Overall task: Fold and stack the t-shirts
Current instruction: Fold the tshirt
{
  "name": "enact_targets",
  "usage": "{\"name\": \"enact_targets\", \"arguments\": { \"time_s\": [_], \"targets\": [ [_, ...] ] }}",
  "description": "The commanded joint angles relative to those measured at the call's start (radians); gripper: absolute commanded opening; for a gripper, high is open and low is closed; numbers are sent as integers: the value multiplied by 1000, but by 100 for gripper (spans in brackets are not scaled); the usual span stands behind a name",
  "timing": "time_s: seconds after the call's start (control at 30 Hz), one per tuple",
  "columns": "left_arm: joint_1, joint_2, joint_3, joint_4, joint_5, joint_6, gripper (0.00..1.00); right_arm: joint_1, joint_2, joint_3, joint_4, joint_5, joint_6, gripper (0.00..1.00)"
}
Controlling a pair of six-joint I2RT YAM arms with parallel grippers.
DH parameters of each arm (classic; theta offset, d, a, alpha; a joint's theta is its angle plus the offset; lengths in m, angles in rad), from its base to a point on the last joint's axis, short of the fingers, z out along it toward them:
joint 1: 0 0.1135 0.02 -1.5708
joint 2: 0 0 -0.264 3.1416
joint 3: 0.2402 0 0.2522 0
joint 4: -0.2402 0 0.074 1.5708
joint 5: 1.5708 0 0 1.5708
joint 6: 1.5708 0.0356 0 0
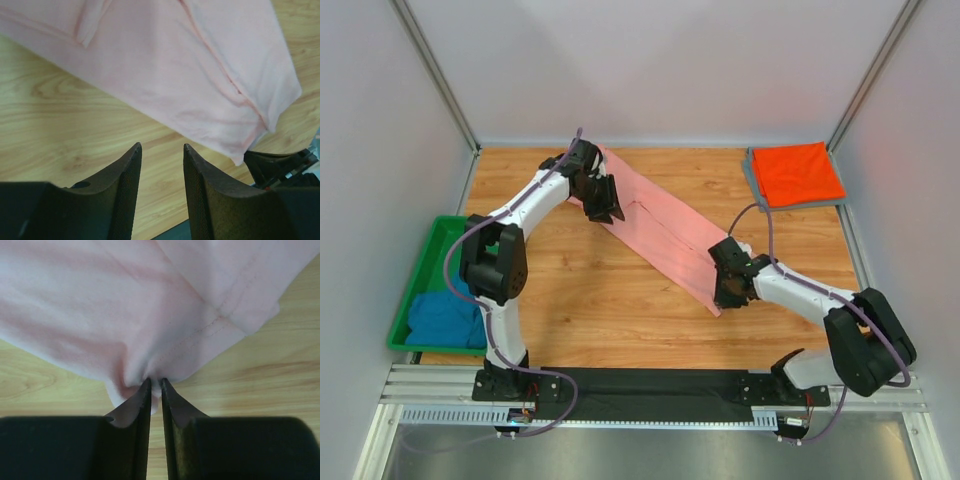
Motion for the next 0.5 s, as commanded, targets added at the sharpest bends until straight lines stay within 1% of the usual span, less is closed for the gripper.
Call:
{"name": "enact_targets", "arguments": {
  "time_s": [0.0, 0.03, 0.07, 0.1, 0.17, 0.2, 0.23, 0.27, 0.3, 0.37, 0.4, 0.43, 0.47],
  "targets": [
    [4, -79, -46, -56, -32, 24, 46, 141, 26, -59, -45, 52, 140, 15],
    [4, -80, -55, -73, -38, 31, 46, 171, 19, -57, -78, 67, 168, 15],
    [3, -83, -58, -86, -41, 37, 46, 203, 1, -56, -113, 84, 242, 15],
    [1, -89, -65, -103, -39, 43, 46, 261, -11, -53, -174, 98, 270, 14],
    [-16, -106, -100, -105, -41, 59, 45, 317, -65, -42, -231, 101, 351, 15],
    [-25, -134, -115, -97, -45, 60, 45, 370, -85, -33, -281, 106, 373, 15],
    [-37, -150, -150, -82, -44, 59, 45, 397, -127, -2, -309, 109, 387, 16],
    [-62, -182, -169, -44, -39, 54, 45, 432, -145, 13, -335, 110, 398, 17],
    [-76, -198, -189, -21, -33, 27, 45, 441, -160, 30, -374, 109, 395, 19],
    [-124, -225, -253, 45, 28, -10, 45, 449, -207, 91, -409, 104, 378, 20],
    [-141, -240, -278, 127, 84, -68, 45, 451, -223, 120, -441, 103, 349, 22],
    [-163, -245, -320, 169, 106, -100, 45, 449, -249, 148, -458, 101, 332, 22],
    [-209, -245, -336, 238, 117, -130, 45, 449, -257, 214, -478, 106, 320, 22]
  ]
}}
